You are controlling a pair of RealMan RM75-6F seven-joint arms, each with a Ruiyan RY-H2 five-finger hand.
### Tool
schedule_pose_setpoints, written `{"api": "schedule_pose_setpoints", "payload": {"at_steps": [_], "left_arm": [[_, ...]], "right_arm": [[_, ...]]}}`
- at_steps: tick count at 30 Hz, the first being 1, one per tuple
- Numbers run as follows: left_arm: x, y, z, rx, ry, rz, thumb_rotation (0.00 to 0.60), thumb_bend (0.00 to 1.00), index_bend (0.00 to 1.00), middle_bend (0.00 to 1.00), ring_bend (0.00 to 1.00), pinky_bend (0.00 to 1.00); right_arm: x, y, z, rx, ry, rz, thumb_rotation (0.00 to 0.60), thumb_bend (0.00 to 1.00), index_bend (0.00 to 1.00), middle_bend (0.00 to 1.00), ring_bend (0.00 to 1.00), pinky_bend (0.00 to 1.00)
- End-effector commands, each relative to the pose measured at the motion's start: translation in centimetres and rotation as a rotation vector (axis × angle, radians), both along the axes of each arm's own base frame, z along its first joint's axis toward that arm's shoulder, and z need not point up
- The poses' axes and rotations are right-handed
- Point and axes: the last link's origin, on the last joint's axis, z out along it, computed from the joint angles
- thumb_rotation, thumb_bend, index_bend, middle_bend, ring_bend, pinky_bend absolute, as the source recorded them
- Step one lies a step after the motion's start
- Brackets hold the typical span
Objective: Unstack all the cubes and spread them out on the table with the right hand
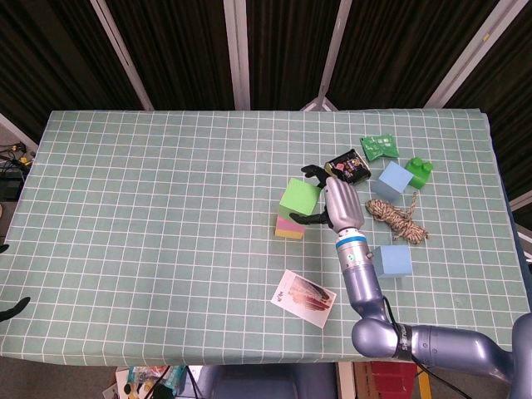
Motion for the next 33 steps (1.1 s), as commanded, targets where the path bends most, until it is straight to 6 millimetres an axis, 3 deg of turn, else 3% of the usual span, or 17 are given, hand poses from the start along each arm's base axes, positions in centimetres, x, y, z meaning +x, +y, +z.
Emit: {"api": "schedule_pose_setpoints", "payload": {"at_steps": [1, 7, 17, 27, 33], "left_arm": [[0.0, 0.0, 0.0, 0.002, 0.000, 0.000, 0.600, 0.17, 0.19, 0.00, 0.00, 0.00], [0.0, 0.0, 0.1, 0.002, -0.002, 0.001, 0.600, 0.17, 0.19, 0.00, 0.00, 0.00], [0.0, -0.1, 0.0, -0.001, -0.004, -0.003, 0.600, 0.17, 0.19, 0.00, 0.00, 0.00], [-0.2, -0.2, 0.3, 0.013, -0.014, 0.010, 0.600, 0.17, 0.19, 0.00, 0.00, 0.00], [-0.2, -0.1, 0.3, 0.023, -0.014, 0.006, 0.600, 0.17, 0.19, 0.00, 0.00, 0.00]], "right_arm": [[-0.3, -0.1, -0.1, -0.025, 0.001, -0.003, 0.600, 0.11, 0.31, 0.36, 0.54, 0.14], [-0.6, -0.2, 0.3, -0.050, -0.047, -0.005, 0.600, 0.11, 0.32, 0.41, 0.62, 0.19], [0.4, -0.4, 0.9, -0.109, -0.069, 0.015, 0.600, 0.11, 0.36, 0.43, 0.63, 0.19], [2.5, -3.8, -0.7, -0.180, -0.078, -0.013, 0.600, 0.11, 0.37, 0.43, 0.63, 0.19], [2.6, -6.0, -1.6, -0.207, -0.023, -0.031, 0.600, 0.11, 0.37, 0.43, 0.63, 0.19]]}}
